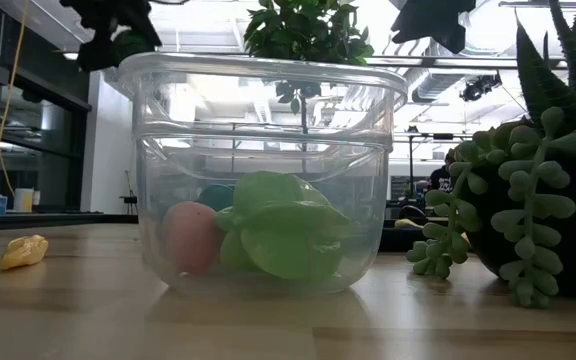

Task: Pick and placing Produce into tupperware
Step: Put the watermelon into the bin

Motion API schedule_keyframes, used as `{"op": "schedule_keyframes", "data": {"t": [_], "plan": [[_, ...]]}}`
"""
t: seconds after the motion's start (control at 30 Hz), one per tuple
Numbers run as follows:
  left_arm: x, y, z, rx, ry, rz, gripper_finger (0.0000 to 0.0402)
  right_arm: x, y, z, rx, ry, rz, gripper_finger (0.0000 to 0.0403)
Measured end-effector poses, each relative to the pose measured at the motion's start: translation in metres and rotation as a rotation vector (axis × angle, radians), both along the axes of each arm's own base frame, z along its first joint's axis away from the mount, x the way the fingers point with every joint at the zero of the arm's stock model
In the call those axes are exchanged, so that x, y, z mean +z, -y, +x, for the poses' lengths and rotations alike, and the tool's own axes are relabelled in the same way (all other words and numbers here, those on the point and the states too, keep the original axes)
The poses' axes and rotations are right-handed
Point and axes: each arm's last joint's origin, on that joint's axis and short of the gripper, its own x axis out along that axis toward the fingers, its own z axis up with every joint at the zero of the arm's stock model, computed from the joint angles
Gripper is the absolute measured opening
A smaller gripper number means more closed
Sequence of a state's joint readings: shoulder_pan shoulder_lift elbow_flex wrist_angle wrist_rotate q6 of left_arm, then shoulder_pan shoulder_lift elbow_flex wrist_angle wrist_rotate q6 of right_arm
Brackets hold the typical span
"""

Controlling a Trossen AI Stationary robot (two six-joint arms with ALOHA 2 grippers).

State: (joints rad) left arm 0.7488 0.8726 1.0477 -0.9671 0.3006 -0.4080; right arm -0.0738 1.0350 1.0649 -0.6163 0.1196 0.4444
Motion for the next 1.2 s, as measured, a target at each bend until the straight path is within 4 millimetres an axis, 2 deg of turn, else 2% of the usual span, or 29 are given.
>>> {"op": "schedule_keyframes", "data": {"t": [0.17, 0.47, 0.97, 1.2], "plan": [[0.008, 0.018, 0.007, -0.090, 0.078, 0.010, 0.0281, 0.000, -0.001, 0.000, 0.019, 0.000, 0.004, 0.0083], [0.021, 0.051, 0.045, -0.225, 0.236, 0.066, 0.0277, 0.000, -0.001, 0.000, 0.033, -0.002, -0.002, 0.0083], [0.010, 0.111, 0.115, -0.366, 0.323, 0.097, 0.0284, 0.000, -0.002, 0.000, 0.085, -0.003, 0.005, 0.0083], [0.001, 0.126, 0.141, -0.403, 0.357, 0.122, 0.0275, 0.000, -0.003, 0.000, 0.104, -0.005, -0.005, 0.0083]]}}
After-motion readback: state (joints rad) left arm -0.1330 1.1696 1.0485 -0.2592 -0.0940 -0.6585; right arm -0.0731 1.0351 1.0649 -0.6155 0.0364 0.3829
